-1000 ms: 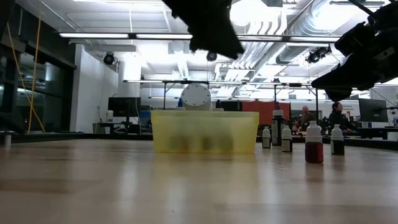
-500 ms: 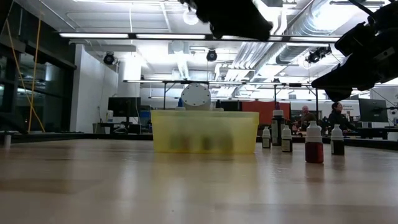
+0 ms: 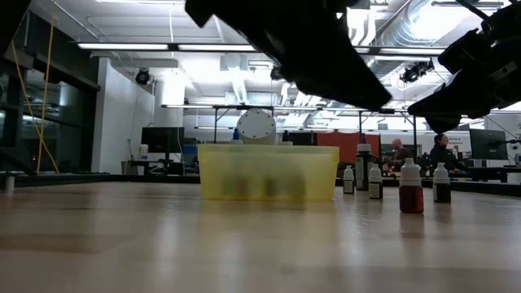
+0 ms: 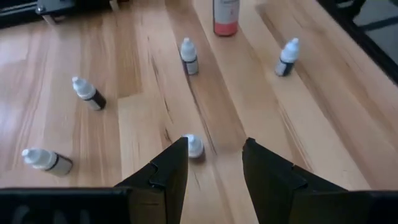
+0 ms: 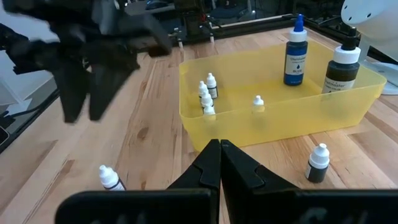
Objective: Pick & Place food coloring
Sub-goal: Put the small orange food coloring bottle in the yellow transparent bin
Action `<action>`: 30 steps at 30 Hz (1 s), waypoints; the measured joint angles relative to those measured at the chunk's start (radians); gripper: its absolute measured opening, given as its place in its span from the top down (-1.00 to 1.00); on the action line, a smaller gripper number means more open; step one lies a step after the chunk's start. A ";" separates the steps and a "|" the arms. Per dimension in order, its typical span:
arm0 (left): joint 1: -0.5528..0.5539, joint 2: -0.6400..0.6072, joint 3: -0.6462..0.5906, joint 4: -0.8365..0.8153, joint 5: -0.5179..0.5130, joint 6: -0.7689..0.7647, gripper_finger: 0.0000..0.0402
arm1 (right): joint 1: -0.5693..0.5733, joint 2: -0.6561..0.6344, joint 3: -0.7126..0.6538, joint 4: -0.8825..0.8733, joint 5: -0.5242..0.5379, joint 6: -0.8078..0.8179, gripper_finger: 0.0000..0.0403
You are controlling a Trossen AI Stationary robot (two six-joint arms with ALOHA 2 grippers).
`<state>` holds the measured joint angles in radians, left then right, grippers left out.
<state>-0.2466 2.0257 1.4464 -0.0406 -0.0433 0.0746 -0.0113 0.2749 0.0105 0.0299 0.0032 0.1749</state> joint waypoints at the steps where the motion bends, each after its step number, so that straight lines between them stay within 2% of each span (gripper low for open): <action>1: 0.001 0.010 0.000 0.001 0.000 0.000 0.29 | 0.000 0.001 0.000 0.000 0.000 0.000 1.00; 20: 0.005 0.143 -0.001 0.172 0.006 -0.005 0.29 | 0.000 0.000 0.000 -0.002 0.000 0.000 1.00; 24: 0.005 0.169 0.008 0.171 -0.028 -0.017 0.29 | 0.000 0.000 0.000 -0.002 0.001 0.000 1.00; 28: 0.004 0.173 0.018 0.179 -0.127 -0.027 0.29 | 0.000 0.000 0.000 -0.002 0.001 0.000 1.00; 30: 0.005 0.173 0.018 0.176 -0.139 -0.027 0.29 | 0.000 0.000 0.000 -0.001 0.001 0.000 1.00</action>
<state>-0.2418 2.1986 1.4643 0.1355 -0.1823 0.0475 -0.0113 0.2749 0.0105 0.0288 0.0040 0.1749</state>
